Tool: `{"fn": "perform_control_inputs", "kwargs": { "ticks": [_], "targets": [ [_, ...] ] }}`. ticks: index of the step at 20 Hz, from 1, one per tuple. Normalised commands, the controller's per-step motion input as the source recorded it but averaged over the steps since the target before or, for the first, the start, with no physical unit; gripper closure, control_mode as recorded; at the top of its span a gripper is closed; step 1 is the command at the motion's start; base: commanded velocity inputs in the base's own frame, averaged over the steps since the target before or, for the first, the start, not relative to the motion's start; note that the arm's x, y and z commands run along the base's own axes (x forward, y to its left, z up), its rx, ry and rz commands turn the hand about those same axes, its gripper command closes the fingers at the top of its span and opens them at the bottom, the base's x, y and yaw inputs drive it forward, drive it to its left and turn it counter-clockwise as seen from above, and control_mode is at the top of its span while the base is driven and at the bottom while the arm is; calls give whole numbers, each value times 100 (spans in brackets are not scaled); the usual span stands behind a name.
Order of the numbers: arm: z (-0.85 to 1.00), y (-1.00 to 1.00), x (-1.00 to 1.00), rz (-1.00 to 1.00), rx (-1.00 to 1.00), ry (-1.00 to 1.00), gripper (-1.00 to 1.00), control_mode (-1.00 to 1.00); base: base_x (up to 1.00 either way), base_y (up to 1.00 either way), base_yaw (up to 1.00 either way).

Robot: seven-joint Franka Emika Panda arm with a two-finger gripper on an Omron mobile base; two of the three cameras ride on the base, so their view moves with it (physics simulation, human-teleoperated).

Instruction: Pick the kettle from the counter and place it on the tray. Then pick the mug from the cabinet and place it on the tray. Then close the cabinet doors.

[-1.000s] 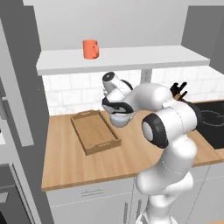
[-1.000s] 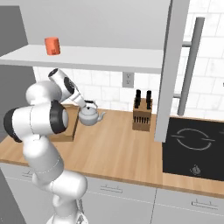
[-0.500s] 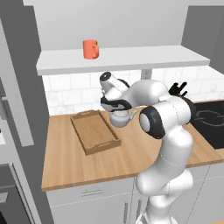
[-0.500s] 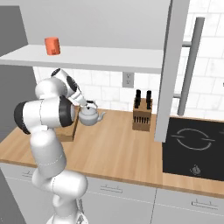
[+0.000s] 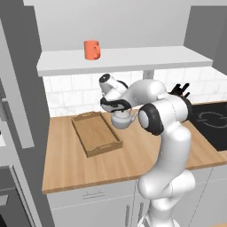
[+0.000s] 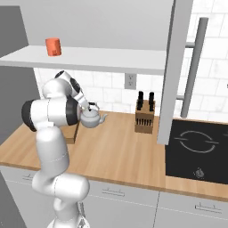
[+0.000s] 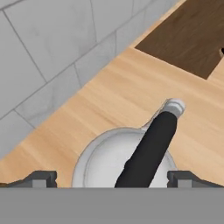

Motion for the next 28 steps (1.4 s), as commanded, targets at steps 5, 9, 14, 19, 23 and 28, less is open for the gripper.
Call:
{"fn": "perform_control_inputs", "kwargs": {
  "ticks": [5,9,14,19,23,28],
  "targets": [
    [-18,0,18,0,0,0,-100,-100,0,0,0],
    [-18,0,17,0,0,0,-100,-100,0,0,0],
    [-16,0,1,0,0,0,100,-100,0,0,0],
    [-28,0,0,0,0,0,100,-100,0,0,0],
    [-17,0,0,0,0,0,100,-100,0,0,0],
    [-10,0,-1,0,0,-2,100,-100,0,0,0]
  ]
}}
